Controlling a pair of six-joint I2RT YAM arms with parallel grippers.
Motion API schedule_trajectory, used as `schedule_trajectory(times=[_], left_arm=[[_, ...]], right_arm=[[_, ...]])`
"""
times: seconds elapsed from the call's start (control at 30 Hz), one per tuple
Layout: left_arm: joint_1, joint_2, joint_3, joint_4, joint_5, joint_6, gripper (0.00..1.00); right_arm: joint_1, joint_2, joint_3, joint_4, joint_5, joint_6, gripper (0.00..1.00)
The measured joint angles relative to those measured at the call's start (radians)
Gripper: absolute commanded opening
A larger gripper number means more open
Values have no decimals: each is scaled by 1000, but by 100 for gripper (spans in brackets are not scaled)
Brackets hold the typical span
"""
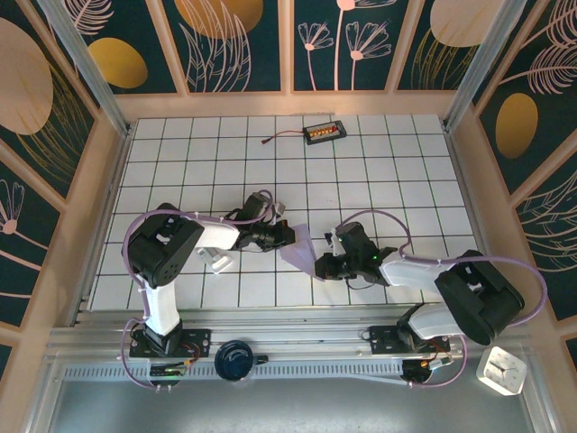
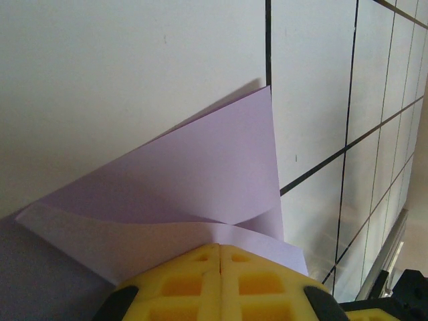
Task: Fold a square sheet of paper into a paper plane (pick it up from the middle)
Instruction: Fourth fold the wing at the center of the table.
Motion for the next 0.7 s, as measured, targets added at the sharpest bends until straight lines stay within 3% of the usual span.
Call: schedule_trajectory(times=[0.7], left_arm=[[0,1,1,0,1,0,4]], right_arm=[[-9,-11,-42,32,-6,-14,6]])
